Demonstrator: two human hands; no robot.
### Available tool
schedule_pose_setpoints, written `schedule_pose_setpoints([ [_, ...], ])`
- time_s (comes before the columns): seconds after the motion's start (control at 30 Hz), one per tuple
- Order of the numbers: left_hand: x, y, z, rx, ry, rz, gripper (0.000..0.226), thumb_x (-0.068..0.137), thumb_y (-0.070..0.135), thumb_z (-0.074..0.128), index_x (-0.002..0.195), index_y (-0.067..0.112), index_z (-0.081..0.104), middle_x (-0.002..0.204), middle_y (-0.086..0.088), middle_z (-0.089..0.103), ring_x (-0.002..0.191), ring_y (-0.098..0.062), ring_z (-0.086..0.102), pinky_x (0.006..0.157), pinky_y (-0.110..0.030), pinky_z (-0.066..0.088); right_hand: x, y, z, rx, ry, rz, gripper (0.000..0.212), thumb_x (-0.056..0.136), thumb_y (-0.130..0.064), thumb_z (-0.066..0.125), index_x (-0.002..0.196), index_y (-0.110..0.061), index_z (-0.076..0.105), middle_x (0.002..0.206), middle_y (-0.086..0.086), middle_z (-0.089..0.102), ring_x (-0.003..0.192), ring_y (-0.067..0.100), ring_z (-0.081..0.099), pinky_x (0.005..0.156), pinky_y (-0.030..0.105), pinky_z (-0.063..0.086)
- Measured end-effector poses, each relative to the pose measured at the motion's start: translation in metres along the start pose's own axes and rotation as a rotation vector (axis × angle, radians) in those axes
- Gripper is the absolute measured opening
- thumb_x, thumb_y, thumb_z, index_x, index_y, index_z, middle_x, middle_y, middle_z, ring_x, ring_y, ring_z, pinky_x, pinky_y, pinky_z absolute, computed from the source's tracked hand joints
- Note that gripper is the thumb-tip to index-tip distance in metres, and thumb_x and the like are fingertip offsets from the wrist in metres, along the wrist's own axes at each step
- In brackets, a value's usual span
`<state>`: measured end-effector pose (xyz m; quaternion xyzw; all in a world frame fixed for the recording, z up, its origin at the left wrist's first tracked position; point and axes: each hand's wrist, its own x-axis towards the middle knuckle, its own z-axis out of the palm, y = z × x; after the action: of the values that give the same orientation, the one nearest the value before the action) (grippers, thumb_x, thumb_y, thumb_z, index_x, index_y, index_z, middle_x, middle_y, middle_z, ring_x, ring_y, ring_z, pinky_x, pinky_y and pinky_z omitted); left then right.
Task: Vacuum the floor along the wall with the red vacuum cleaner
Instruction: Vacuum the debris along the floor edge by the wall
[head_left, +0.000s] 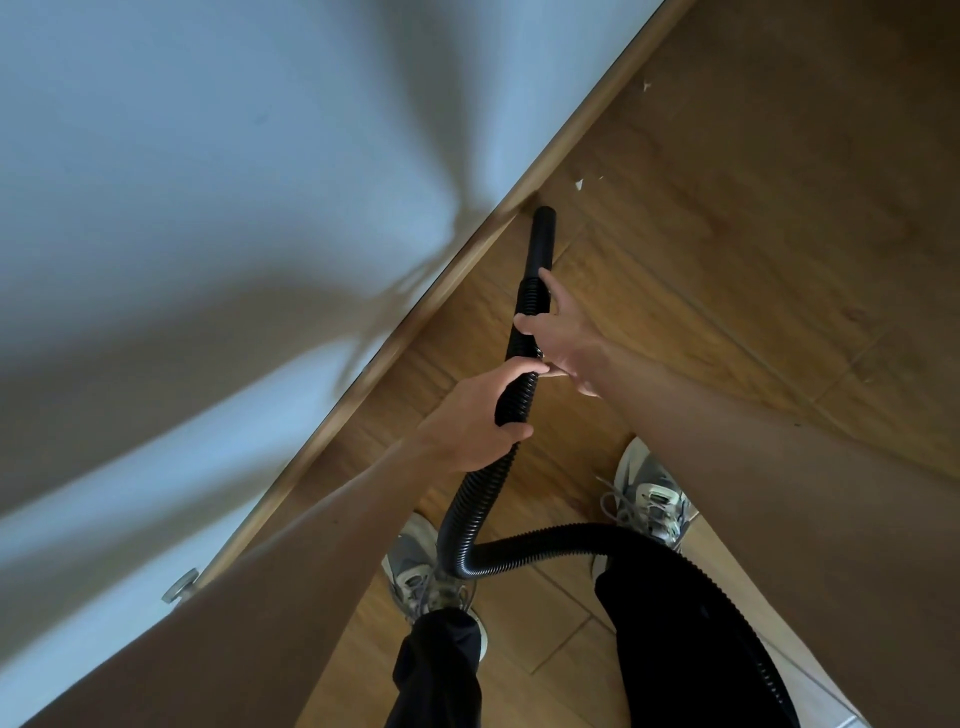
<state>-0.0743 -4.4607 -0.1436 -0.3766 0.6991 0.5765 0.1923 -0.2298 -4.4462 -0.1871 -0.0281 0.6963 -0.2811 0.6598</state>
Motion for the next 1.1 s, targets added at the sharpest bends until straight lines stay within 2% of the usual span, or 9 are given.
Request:
schedule_pose_setpoints([
  [0.07,0.002,0.001,-0.002,0.008,0.017,0.022,0.064,0.090,0.014,0.067,0.143,0.034,0.038,0.129,-0.001,0.060,0.108,-0.015,0.063,0.080,-0.015,0.048,0.003,-0.004,-0.002,-0.003,0.017,-0.007,0.076,0.098,-0.010,0.058,0.155,-0.044,0.020,0.120,0.000,0.051,0.090,0.022,0.068,0.060,0.033,0.059],
  [0.2,0.010,0.008,0.000,0.044,0.030,0.075,0.064,0.092,0.018,0.065,0.146,0.037,0.036,0.126,-0.005,0.062,0.101,-0.018,0.066,0.086,-0.032,0.057,0.006,-0.012,-0.019,-0.036,0.047,0.003,0.076,0.097,-0.008,0.057,0.154,-0.044,0.021,0.119,0.000,0.052,0.090,0.021,0.068,0.061,0.035,0.060],
  [0.33,0.028,0.024,0.002,0.056,-0.008,0.128,0.066,0.091,0.019,0.068,0.148,0.032,0.037,0.135,-0.003,0.060,0.110,-0.015,0.063,0.093,-0.026,0.049,0.007,-0.022,-0.044,-0.062,0.072,0.024,0.075,0.097,-0.006,0.056,0.153,-0.045,0.025,0.121,0.002,0.055,0.092,0.023,0.067,0.066,0.039,0.061],
  [0.47,0.050,0.044,0.001,0.071,-0.040,0.140,0.068,0.091,0.020,0.069,0.149,0.032,0.036,0.135,-0.004,0.060,0.099,-0.008,0.062,0.081,-0.015,0.048,0.010,-0.032,-0.068,-0.065,0.119,0.017,0.074,0.098,-0.005,0.056,0.154,-0.043,0.026,0.117,0.002,0.054,0.086,0.019,0.066,0.063,0.037,0.059],
  [0.6,0.064,0.059,0.002,0.076,-0.051,0.134,0.068,0.091,0.019,0.070,0.148,0.034,0.037,0.136,-0.002,0.059,0.107,-0.015,0.064,0.085,-0.021,0.052,0.010,-0.037,-0.087,-0.050,0.140,0.032,0.074,0.097,-0.004,0.056,0.153,-0.043,0.027,0.116,-0.001,0.051,0.083,0.015,0.063,0.055,0.034,0.054],
  [0.73,0.072,0.065,0.008,0.086,-0.059,0.125,0.067,0.091,0.020,0.070,0.148,0.035,0.038,0.134,0.000,0.060,0.088,-0.004,0.057,0.064,-0.001,0.043,0.011,-0.037,-0.098,-0.051,0.139,0.041,0.074,0.097,-0.004,0.055,0.153,-0.043,0.026,0.118,0.001,0.052,0.089,0.019,0.064,0.057,0.035,0.054],
  [0.83,0.079,0.066,0.006,0.075,-0.070,0.100,0.067,0.092,0.021,0.069,0.148,0.037,0.036,0.133,0.001,0.059,0.076,0.005,0.052,0.059,-0.001,0.038,0.013,-0.040,-0.100,-0.049,0.146,0.036,0.073,0.098,-0.004,0.055,0.154,-0.042,0.027,0.121,0.003,0.053,0.091,0.021,0.065,0.058,0.036,0.055],
  [1.0,0.096,0.070,-0.004,0.015,-0.095,0.071,0.067,0.092,0.022,0.069,0.147,0.039,0.035,0.142,-0.001,0.052,0.104,-0.014,0.061,0.078,-0.017,0.047,0.020,-0.056,-0.106,-0.085,0.149,0.017,0.071,0.099,-0.005,0.055,0.154,-0.041,0.027,0.130,0.006,0.056,0.098,0.023,0.065,0.060,0.035,0.055],
  [1.1,0.107,0.074,-0.006,-0.017,-0.088,0.044,0.066,0.092,0.023,0.068,0.146,0.041,0.035,0.142,-0.002,0.051,0.110,-0.018,0.061,0.075,-0.018,0.046,0.025,-0.065,-0.111,-0.130,0.151,-0.005,0.071,0.099,-0.005,0.054,0.154,-0.040,0.027,0.136,0.009,0.055,0.097,0.023,0.064,0.062,0.035,0.056],
])
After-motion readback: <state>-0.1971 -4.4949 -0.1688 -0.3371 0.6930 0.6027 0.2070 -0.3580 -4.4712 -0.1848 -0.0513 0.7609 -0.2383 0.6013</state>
